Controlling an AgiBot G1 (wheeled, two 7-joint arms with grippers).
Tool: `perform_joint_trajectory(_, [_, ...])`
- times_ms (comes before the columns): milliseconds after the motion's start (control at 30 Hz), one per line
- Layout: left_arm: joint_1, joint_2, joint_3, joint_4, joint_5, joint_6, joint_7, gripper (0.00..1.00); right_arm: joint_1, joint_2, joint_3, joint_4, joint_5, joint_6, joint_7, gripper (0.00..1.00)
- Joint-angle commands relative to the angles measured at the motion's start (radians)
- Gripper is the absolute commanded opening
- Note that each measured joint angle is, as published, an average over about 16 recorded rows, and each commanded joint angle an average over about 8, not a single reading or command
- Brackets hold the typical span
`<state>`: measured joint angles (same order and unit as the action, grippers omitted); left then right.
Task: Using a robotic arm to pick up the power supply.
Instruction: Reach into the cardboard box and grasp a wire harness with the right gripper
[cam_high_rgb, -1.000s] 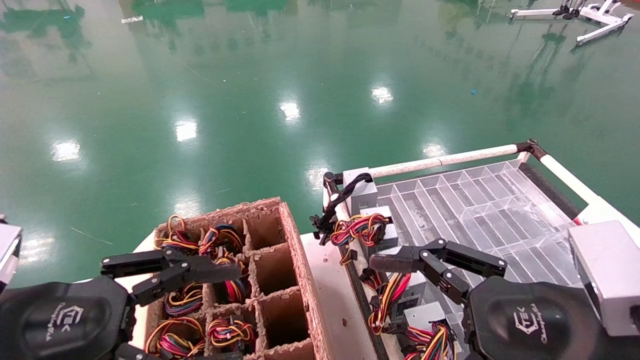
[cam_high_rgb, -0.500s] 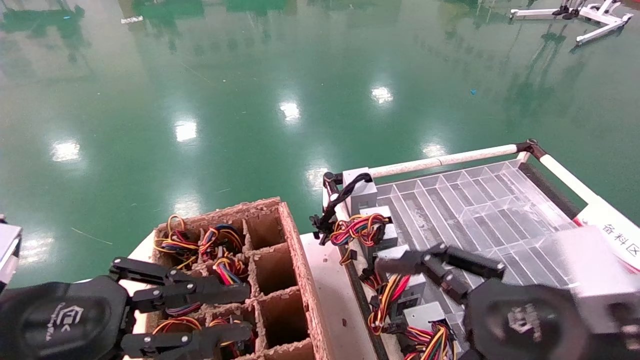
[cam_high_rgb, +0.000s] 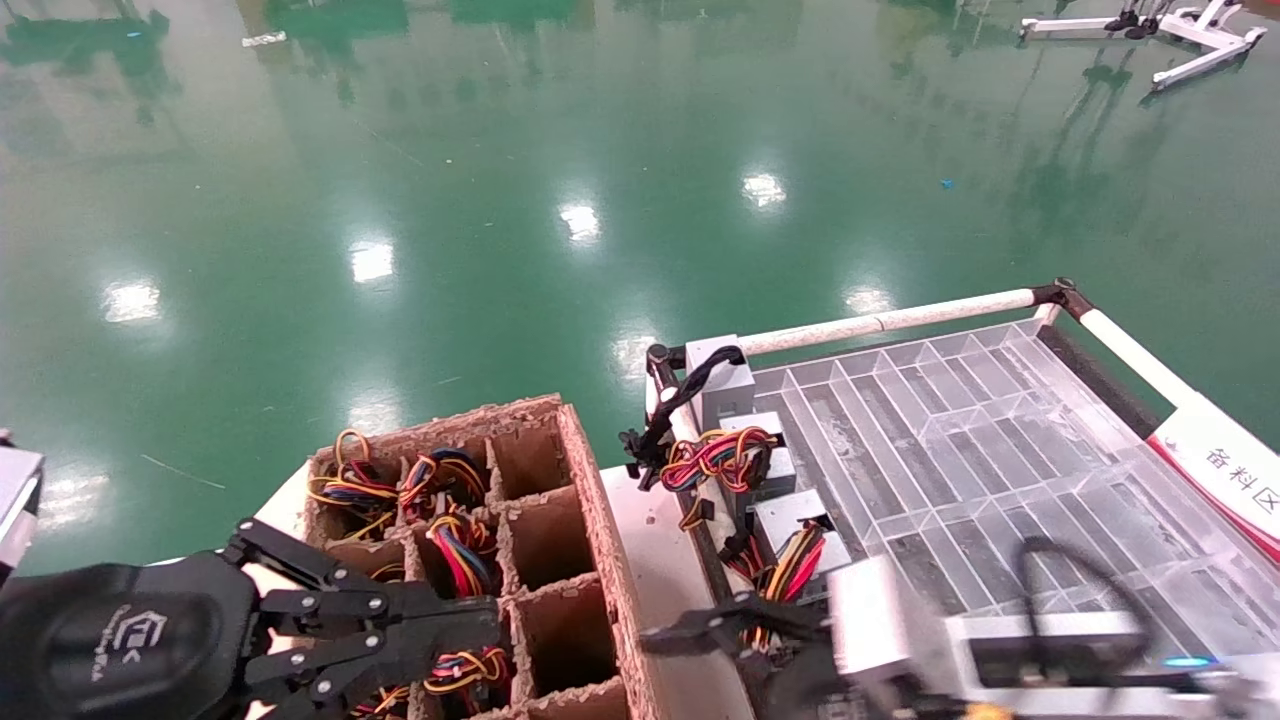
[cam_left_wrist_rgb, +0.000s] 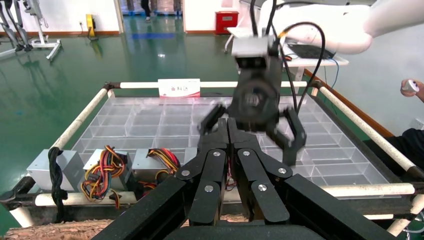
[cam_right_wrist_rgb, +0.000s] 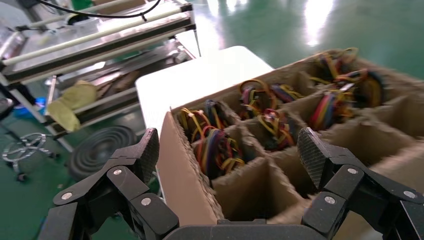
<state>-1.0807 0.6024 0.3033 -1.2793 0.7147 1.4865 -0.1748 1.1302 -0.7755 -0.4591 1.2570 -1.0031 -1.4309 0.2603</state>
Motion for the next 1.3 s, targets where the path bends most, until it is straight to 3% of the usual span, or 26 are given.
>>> perform_joint_trajectory(33, [0.000, 0.000, 0.000, 0.000, 0.000, 0.000, 0.000, 0.00, 0.010, -0.037, -0.023, -0.012, -0.024, 0.004, 0.005, 1.00])
perform_joint_trajectory(267, [0.000, 0.000, 0.000, 0.000, 0.000, 0.000, 0.000, 0.00, 0.070, -0.145, -0.095, -0.085, -0.121, 0.008, 0.019, 1.00])
perform_joint_trajectory(367, [0.000, 0.000, 0.001, 0.000, 0.000, 0.000, 0.000, 0.09, 0.091, -0.191, -0.121, -0.118, -0.152, 0.006, 0.018, 0.94])
perform_joint_trajectory(433, [0.000, 0.000, 0.001, 0.000, 0.000, 0.000, 0.000, 0.32, 0.103, -0.220, -0.137, -0.141, -0.169, 0.003, 0.015, 0.75])
perform_joint_trajectory(567, [0.000, 0.000, 0.001, 0.000, -0.001, 0.000, 0.000, 0.81, 0.127, -0.273, -0.166, -0.190, -0.201, -0.005, 0.007, 0.25])
perform_joint_trajectory(633, [0.000, 0.000, 0.001, 0.000, -0.001, 0.000, 0.000, 0.98, 0.137, -0.294, -0.178, -0.214, -0.214, -0.009, 0.003, 0.07])
perform_joint_trajectory(700, [0.000, 0.000, 0.001, 0.000, -0.001, 0.000, 0.000, 1.00, 0.146, -0.313, -0.190, -0.236, -0.227, -0.013, -0.002, 0.00])
perform_joint_trajectory(1300, [0.000, -0.001, 0.002, 0.000, -0.001, -0.001, 0.001, 1.00, 0.194, -0.407, -0.243, -0.373, -0.292, -0.031, -0.036, 0.00])
